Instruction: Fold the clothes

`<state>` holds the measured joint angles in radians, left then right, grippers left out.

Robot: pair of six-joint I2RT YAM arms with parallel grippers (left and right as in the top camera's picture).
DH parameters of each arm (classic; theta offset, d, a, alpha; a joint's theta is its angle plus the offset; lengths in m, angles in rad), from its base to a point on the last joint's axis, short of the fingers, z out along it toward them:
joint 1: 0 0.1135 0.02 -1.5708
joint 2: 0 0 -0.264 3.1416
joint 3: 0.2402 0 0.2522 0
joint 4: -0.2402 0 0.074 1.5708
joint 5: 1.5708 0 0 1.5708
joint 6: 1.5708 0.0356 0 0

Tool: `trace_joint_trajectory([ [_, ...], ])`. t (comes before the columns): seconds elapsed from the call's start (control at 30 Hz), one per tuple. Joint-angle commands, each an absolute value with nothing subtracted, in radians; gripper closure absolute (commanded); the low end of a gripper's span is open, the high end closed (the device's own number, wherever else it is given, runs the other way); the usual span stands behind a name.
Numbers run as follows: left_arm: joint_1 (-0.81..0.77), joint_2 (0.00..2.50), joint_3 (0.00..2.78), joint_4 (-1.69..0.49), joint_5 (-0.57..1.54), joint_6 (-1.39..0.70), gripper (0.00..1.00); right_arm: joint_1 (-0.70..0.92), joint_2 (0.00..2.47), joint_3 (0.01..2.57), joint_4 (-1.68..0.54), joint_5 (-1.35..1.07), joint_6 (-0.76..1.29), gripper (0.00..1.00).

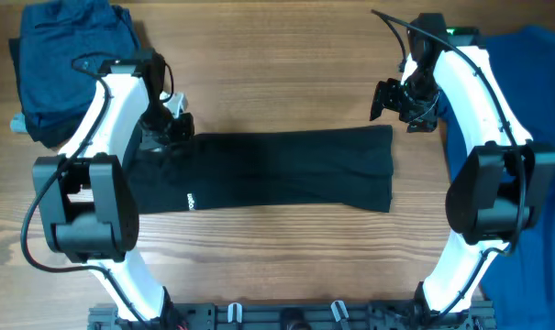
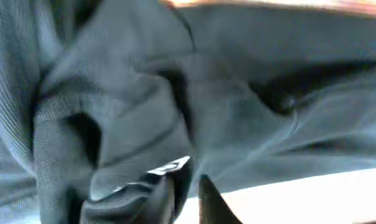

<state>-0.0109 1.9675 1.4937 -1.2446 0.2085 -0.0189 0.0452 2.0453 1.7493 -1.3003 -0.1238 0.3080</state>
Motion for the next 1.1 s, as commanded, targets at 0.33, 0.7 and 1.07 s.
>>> trace_joint_trajectory([
  [0.33,0.0,1.979,1.488,-1.408,-0.092,-0.355,0.96,0.05,2.027,1.759,-1.309,-0.136,0.288,0.17],
  [0.7,0.032,1.979,1.489,-1.471,-0.283,-0.532,0.95,0.05,2.027,1.759,-1.315,-0.136,0.291,0.17],
  [1.07,-0.013,1.813,1.593,-1.428,-0.19,-0.508,0.82,0.129,2.027,1.759,-1.284,-0.324,0.288,0.41],
])
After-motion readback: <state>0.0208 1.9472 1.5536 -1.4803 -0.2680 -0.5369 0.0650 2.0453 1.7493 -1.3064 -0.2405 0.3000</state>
